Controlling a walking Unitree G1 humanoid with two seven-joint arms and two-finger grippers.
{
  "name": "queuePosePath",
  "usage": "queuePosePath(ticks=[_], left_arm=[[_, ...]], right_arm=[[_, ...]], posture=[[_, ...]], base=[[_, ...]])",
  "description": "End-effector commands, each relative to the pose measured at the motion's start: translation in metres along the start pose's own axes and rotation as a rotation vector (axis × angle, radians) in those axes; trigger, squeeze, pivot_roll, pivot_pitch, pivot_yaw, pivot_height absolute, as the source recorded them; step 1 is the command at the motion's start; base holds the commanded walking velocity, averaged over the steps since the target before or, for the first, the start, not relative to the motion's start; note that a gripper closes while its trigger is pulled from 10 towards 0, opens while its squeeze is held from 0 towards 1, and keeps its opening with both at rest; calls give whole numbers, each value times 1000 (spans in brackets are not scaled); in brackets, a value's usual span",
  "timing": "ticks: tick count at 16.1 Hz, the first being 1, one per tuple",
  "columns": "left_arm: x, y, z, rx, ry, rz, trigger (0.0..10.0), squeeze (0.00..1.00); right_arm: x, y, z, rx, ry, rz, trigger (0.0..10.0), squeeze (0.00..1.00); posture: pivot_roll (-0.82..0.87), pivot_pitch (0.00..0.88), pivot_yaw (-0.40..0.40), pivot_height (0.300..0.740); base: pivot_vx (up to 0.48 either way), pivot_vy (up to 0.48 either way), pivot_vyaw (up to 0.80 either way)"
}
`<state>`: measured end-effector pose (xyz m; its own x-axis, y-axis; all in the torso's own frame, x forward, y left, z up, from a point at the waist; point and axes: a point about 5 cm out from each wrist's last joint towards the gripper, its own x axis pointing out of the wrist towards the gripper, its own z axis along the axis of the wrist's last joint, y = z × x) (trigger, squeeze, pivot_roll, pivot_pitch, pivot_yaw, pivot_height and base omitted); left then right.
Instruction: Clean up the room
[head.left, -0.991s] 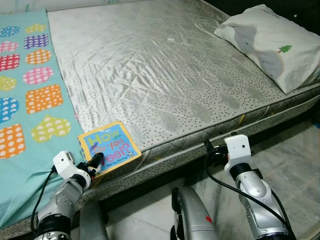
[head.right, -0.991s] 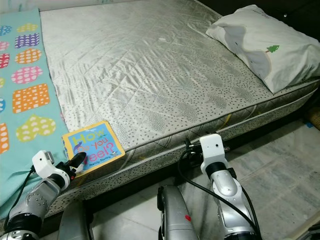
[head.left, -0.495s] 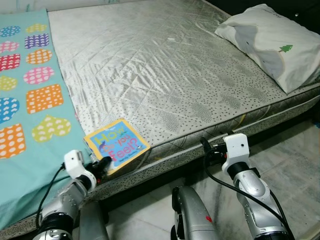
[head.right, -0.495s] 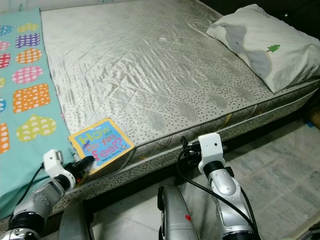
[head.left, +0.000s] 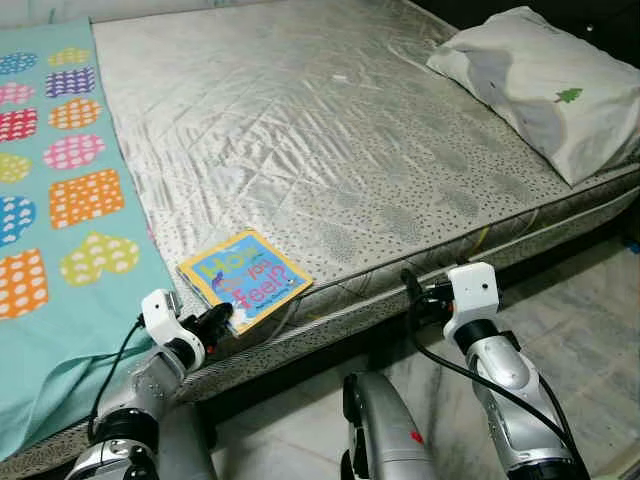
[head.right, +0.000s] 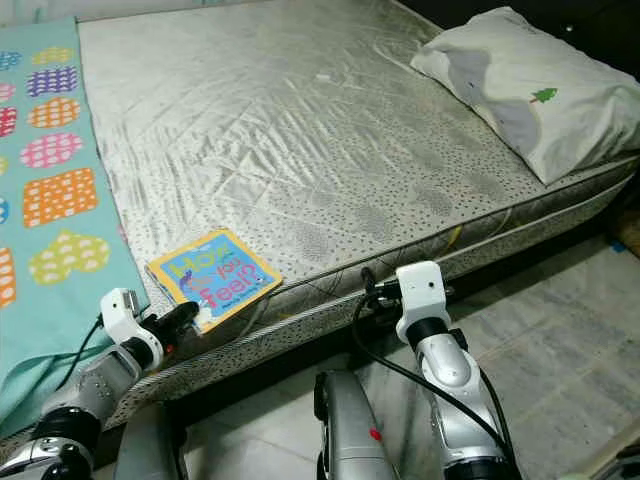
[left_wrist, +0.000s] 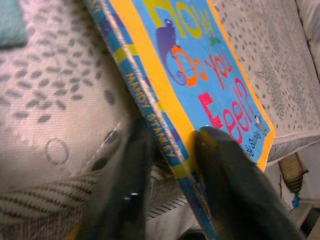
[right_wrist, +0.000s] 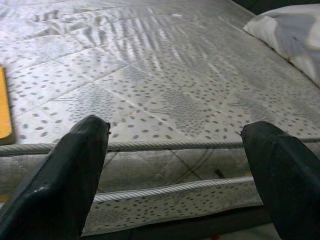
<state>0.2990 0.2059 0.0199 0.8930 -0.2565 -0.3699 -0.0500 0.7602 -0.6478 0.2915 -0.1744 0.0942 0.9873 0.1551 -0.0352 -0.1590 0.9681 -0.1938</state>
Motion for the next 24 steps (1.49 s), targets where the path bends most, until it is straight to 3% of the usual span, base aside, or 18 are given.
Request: queuePosePath(ticks=[1,5,8,10,13,14,15,18,19,21,24], left_arm=[[-1,1,3,-27,-24,-14,0,0],[-2,3,6,-89,-65,-38,0,0],[-4,4,9,-187,-129,-78,0,0],[-6,4,13,-196,-164,-107,0,0],[-10,3,25,-66,-259,-103,0,0],[-16,-4,34,34,-338,-117,0,0],[-17,-6,36,51,-352,-120,0,0],[-29,-20,48,216,-494,-95,0,0],[-30,-21,49,232,-500,-91,0,0],[-36,-31,49,339,-536,-66,0,0],[-42,-44,43,408,-562,-39,0,0]], right_arm=[[-1,-5,-3,-4,9,-17,10000,0],[-1,-1,-4,-7,9,-12,10000,0],[1,-1,-4,-13,2,-17,10000,0],[1,-1,-4,-17,0,-21,10000,0],[4,-4,0,-4,-14,-34,10000,0],[8,-4,4,47,-19,-39,10000,0],[9,-3,5,58,-20,-41,10000,0],[15,5,7,169,-12,-48,10000,0],[16,5,6,181,-7,-52,10000,0],[19,10,10,237,-8,-43,10000,0],[24,20,15,327,-9,-20,10000,0]], posture=[[-148,106,-39,545],[-140,99,-40,545],[-138,95,-41,545],[-138,92,-43,545],[-133,75,-42,545],[-128,61,-37,545],[-128,61,-37,545],[-103,26,-30,545],[-103,26,-30,545],[-96,14,-26,545],[-83,0,-23,545]], base=[[0,0,0],[0,0,0],[0,0,0],[0,0,0],[0,0,0],[0,0,0],[0,0,0],[0,0,0],[0,0,0],[0,0,0],[0,0,0]])
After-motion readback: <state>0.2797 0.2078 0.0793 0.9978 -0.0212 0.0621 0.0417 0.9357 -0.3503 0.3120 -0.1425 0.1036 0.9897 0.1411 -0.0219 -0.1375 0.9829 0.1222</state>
